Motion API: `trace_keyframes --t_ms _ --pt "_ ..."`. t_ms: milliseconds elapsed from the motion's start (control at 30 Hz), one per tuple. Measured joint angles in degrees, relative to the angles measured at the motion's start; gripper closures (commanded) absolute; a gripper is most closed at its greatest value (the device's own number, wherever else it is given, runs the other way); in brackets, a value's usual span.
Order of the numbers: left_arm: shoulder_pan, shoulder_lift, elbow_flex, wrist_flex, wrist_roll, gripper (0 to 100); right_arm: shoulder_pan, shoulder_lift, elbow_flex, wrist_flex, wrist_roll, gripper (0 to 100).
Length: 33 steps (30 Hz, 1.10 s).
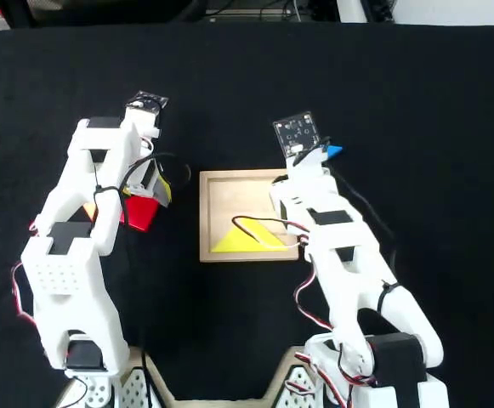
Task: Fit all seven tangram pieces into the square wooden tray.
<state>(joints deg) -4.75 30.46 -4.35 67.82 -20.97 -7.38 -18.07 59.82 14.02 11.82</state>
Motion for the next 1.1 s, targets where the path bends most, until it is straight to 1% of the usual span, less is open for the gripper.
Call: trace_keyframes --t_ms 133,233,300,400,467,600,733,833,1000,1100 --pt "-0.26 -3.08 -2.37 5.45 -9.49 62 0.0 0.0 0.0 0.0 0.0 98.4" --pt "-0.18 -8.0 -3.16 9.49 -15.21 62 0.0 0.0 0.0 0.0 0.0 98.4" --pt "-0.35 -11.52 -3.16 11.16 -20.57 62 0.0 0.0 0.0 0.0 0.0 98.4" --pt "-1.49 -15.65 -1.85 11.78 -29.1 62 0.0 0.0 0.0 0.0 0.0 98.4" --pt "-1.67 -17.32 1.05 11.52 -32.18 62 0.0 0.0 0.0 0.0 0.0 98.4" --pt "-1.32 -19.16 9.58 5.27 -35.34 62 0.0 0.0 0.0 0.0 0.0 98.4" --pt "-1.41 -20.75 16.26 -0.44 -39.38 61 0.0 0.0 0.0 0.0 0.0 98.4" --pt "-1.85 -21.54 20.4 -4.4 -41.14 61 -0.7 0.0 0.0 0.0 1.05 98.4" --pt "-2.2 -21.8 21.89 -10.29 -41.49 61 -3.25 0.53 0.0 0.0 5.45 98.4" --pt "-2.37 -21.36 21.89 -13.27 -41.67 61 -3.25 1.93 0.0 0.0 5.98 98.4"
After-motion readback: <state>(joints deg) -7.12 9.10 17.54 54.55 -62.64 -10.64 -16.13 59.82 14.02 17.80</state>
